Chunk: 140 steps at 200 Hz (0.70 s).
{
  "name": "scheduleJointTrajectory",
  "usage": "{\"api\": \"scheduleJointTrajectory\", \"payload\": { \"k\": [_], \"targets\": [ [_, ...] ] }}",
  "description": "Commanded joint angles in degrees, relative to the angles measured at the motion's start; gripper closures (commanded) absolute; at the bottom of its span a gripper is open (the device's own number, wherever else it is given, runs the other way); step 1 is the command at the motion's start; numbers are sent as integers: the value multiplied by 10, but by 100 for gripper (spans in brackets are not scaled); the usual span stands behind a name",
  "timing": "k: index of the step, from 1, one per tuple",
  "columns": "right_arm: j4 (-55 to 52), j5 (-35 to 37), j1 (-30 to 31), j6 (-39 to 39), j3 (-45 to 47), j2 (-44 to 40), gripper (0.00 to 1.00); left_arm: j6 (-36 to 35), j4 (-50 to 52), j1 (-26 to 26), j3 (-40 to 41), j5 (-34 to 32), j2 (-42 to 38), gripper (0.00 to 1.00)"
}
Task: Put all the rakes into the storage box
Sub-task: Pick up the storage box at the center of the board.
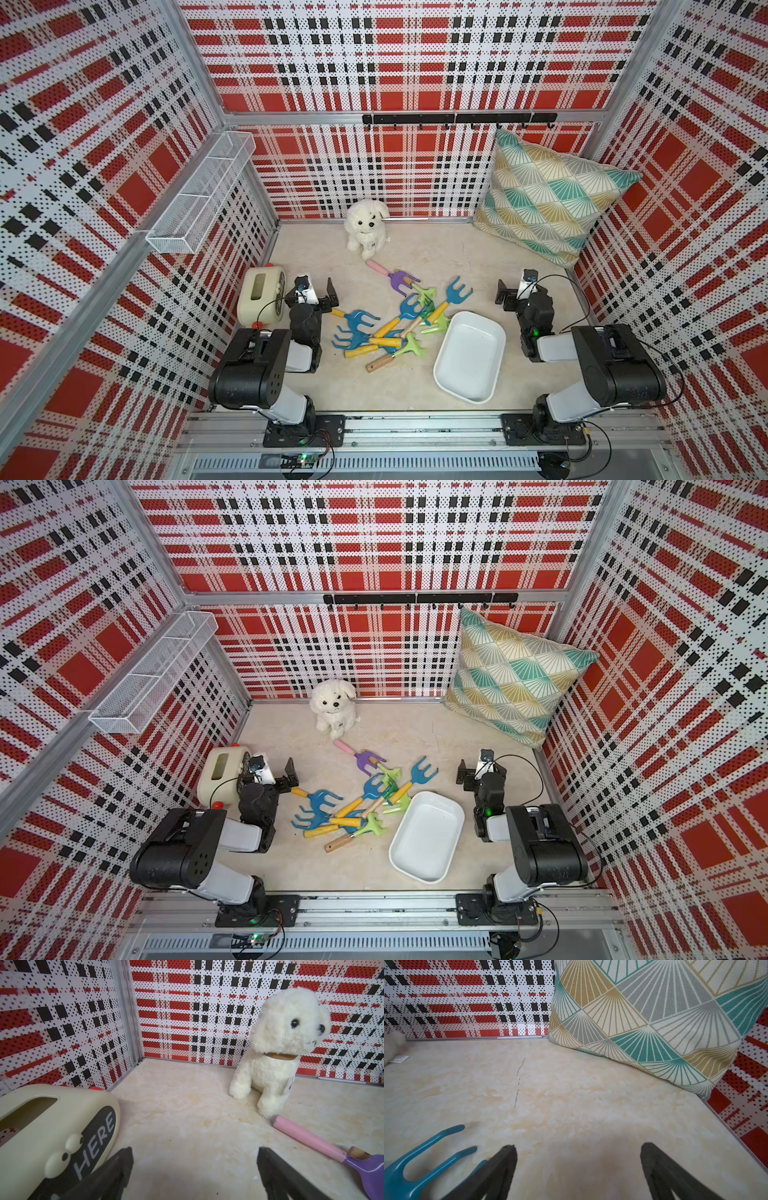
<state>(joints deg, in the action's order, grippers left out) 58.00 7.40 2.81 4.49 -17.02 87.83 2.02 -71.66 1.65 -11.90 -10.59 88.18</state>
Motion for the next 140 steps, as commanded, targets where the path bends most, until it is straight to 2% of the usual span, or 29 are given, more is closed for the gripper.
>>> {"api": "scheduleJointTrajectory", "payload": {
  "k": [1,105,123,140],
  "targets": [
    [25,9,-7,-6,-11,6,0,-9,-29,-6,-14,-2,7,1],
    [24,8,-7,-6,-10,5,0,-7,-29,-10,-14,7,7,1],
    [28,8,-7,-7,-8,5,0,-17,-31,4,-10,-9,-3,1],
    [14,-44,-7,-28,-12,-3,0,-32,-37,26,8,-53,-32,1]
  ]
}}
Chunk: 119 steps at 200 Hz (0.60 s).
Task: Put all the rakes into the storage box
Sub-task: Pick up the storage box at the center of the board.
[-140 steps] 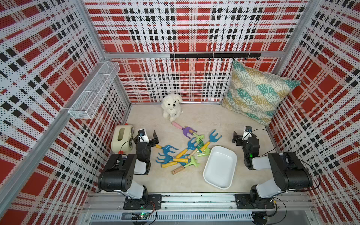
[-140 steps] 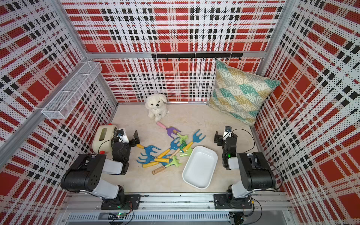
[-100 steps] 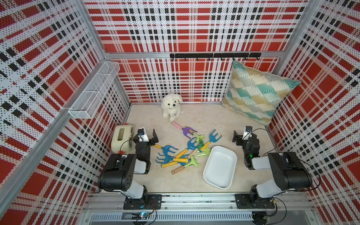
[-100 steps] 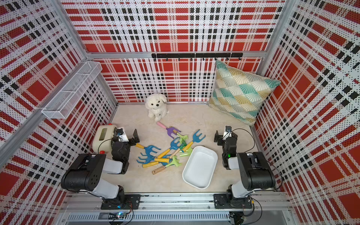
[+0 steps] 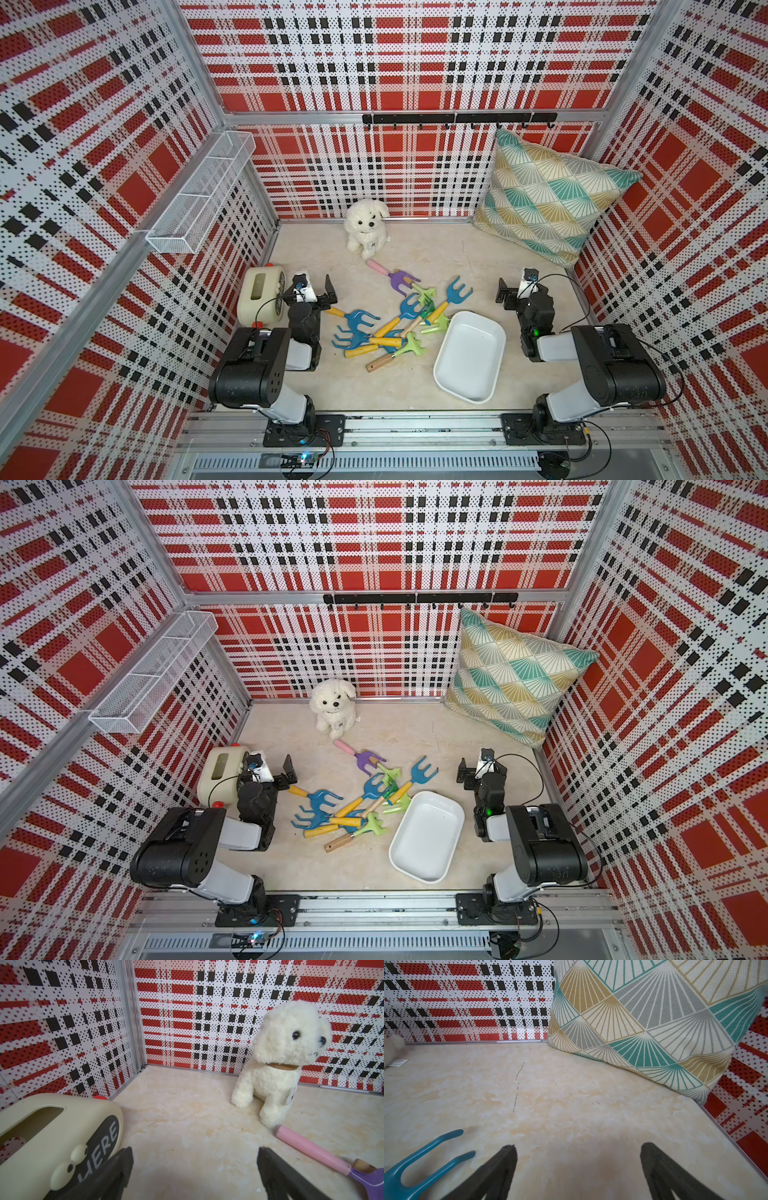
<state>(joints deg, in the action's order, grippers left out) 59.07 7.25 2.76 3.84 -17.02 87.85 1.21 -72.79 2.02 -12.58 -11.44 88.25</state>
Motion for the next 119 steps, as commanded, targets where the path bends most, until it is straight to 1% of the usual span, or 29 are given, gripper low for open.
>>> {"api": "scheduleJointTrajectory", "payload": {
  "k": [1,9,14,29,34,40,53,56,74,101,119],
  "targets": [
    [3,-43,-7,-22,-12,-4,0,-24,-27,23,17,-46,-33,1],
    [-10,-53,-6,-26,-14,-21,0,-24,-50,28,35,-63,-50,1],
    [-36,-59,-6,-28,-20,-38,0,-25,-54,33,43,-72,-63,1],
    [-180,-52,-6,-7,-68,-91,0,-47,-59,54,59,-98,-97,1],
    [-212,-58,-6,-3,-80,-101,0,-58,-58,66,62,-109,-106,1],
    [-221,-70,-5,-8,-81,-115,0,-72,-56,83,64,-123,-118,1],
    [-217,-69,0,0,-64,-152,0,-115,-55,116,66,-152,-144,1],
    [-219,-70,0,2,-60,-163,0,-123,-56,138,65,-157,-150,1],
    [-256,-82,2,14,-47,-234,0,-149,-49,183,60,-161,-183,1],
    [-359,-93,3,57,-44,-368,0,-146,-25,242,53,-170,-220,1],
    [-473,-45,3,149,-56,-460,0,-116,12,284,43,-182,-251,1]
  ]
}}
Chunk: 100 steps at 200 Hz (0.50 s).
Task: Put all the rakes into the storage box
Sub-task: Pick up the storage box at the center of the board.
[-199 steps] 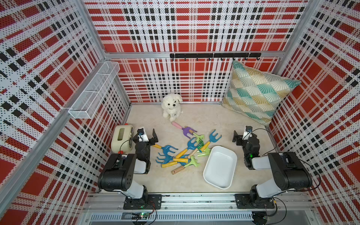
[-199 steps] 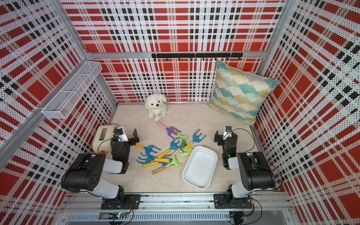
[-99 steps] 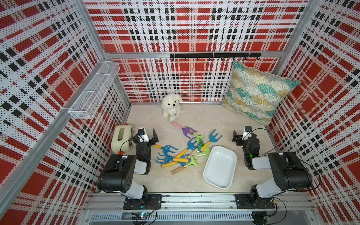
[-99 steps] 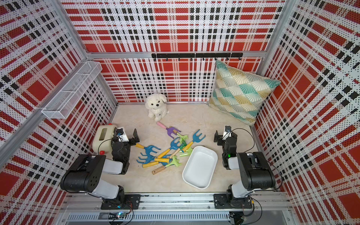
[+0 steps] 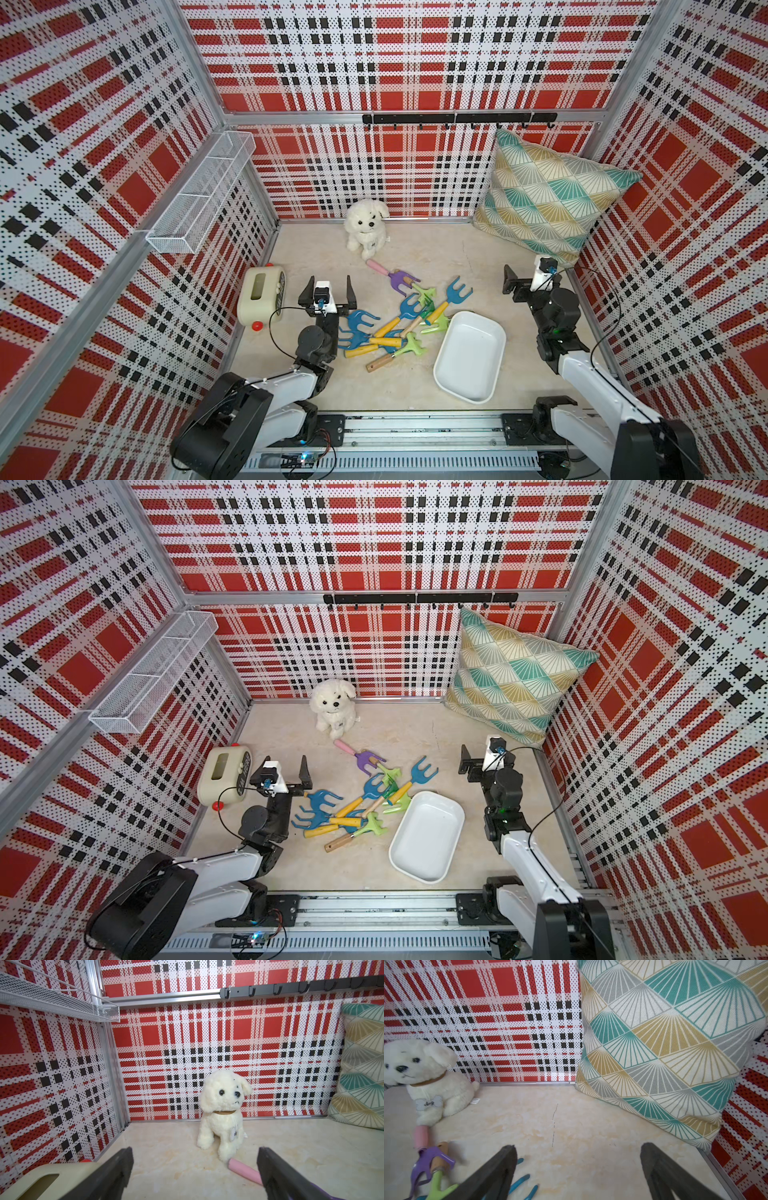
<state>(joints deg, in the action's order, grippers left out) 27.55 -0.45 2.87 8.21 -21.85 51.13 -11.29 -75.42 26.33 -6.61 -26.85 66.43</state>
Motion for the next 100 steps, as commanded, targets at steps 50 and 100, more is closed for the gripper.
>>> {"api": "scheduleJointTrajectory", "payload": {
  "k": [50,100],
  "targets": [
    [-467,23,2,281,-54,-228,0,192,230,140,-60,-40,-145,1],
    [-547,-101,3,317,-23,-227,0,271,433,140,-89,1,-278,1]
  ]
}}
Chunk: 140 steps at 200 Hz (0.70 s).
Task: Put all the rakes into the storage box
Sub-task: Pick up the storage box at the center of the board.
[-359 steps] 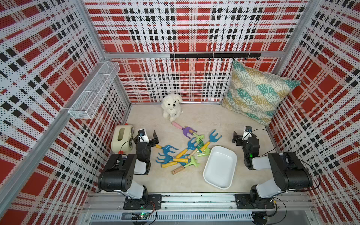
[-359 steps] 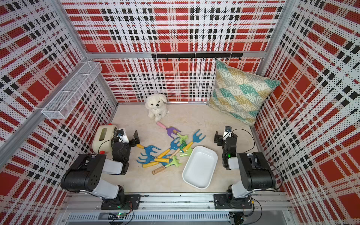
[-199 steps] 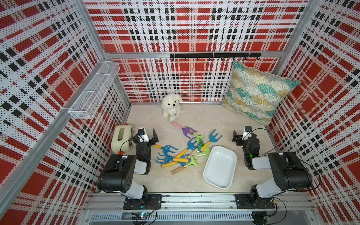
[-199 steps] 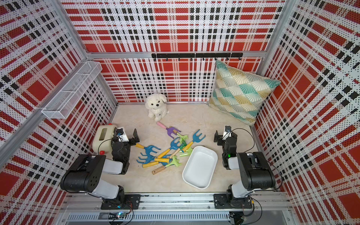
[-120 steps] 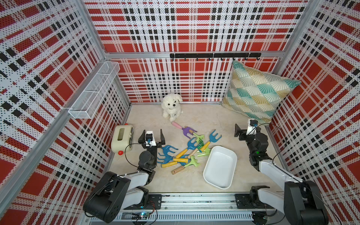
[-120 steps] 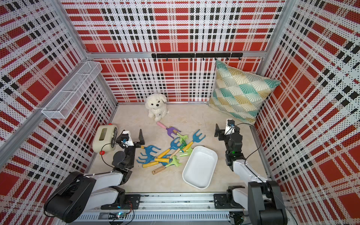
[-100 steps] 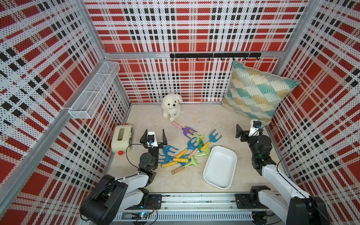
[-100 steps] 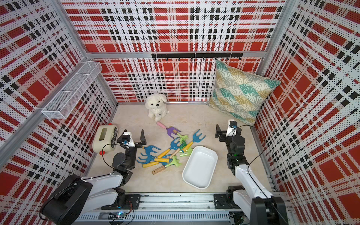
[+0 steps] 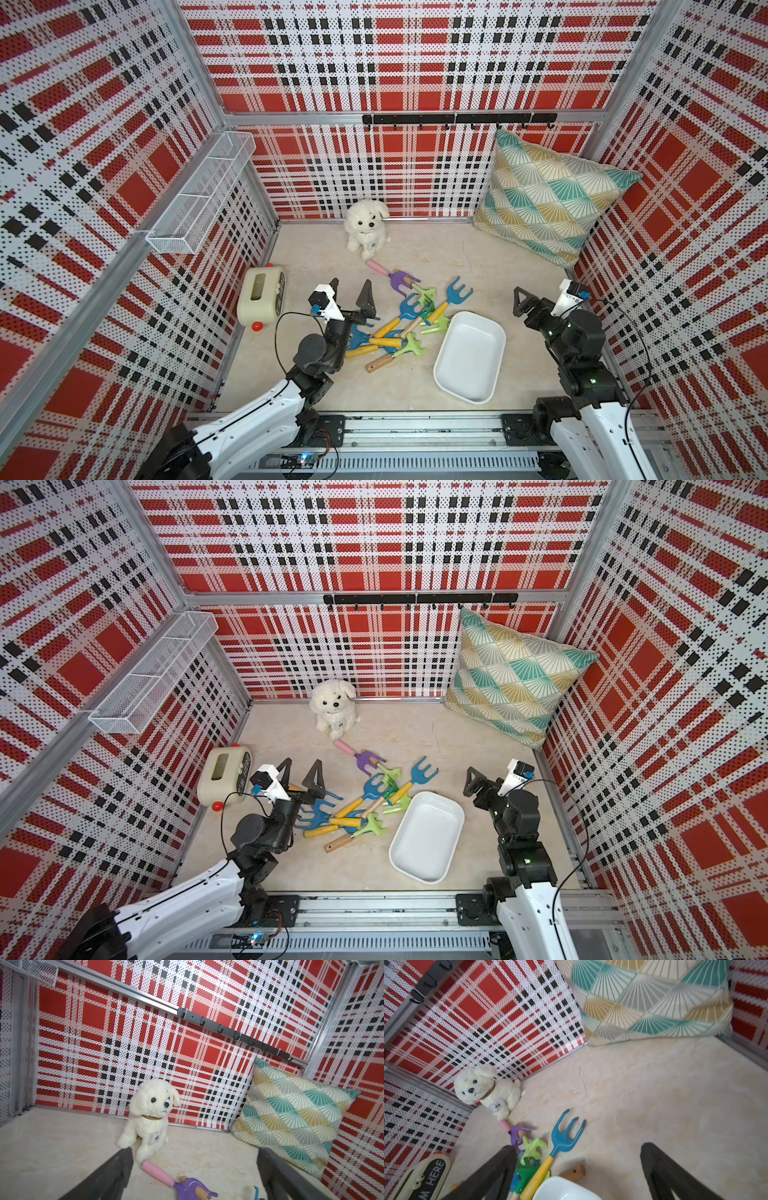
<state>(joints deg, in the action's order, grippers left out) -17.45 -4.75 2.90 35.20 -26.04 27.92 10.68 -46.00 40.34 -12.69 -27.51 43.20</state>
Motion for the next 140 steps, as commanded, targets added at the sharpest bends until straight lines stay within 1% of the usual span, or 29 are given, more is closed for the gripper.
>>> {"api": "scheduleJointTrajectory", "payload": {
  "k": [1,10,19,29,49,56,61,67,75,86,108,112,130,140],
  "targets": [
    [-99,-58,3,48,20,5,0,53,142,-1,-29,5,-47,1],
    [-120,-58,4,59,29,-2,0,64,174,-8,-33,-2,-63,1],
    [-143,-54,6,67,37,-13,0,46,190,-21,-31,31,-74,1],
    [-161,-50,11,80,44,-28,0,52,197,-42,-27,54,-81,1],
    [-204,-29,27,108,46,-49,0,92,209,-97,-15,87,-83,1],
    [-220,-15,34,114,45,-51,0,102,209,-118,-10,105,-81,1],
    [-229,-7,41,117,45,-50,0,129,209,-129,-7,116,-78,1],
    [-237,2,50,121,46,-49,0,145,209,-146,-4,128,-74,1],
    [-246,14,61,128,47,-44,0,157,205,-166,0,151,-64,1],
    [-250,29,78,136,49,-33,3,167,200,-191,-3,189,-45,1],
    [-240,56,118,153,50,0,11,173,199,-203,-17,213,3,1],
    [-236,61,126,156,50,8,10,173,199,-203,-19,217,10,1],
    [-218,91,174,170,46,56,15,177,188,-203,-21,232,32,1],
    [-206,112,205,181,44,85,20,179,183,-203,-21,238,37,1]
  ]
}}
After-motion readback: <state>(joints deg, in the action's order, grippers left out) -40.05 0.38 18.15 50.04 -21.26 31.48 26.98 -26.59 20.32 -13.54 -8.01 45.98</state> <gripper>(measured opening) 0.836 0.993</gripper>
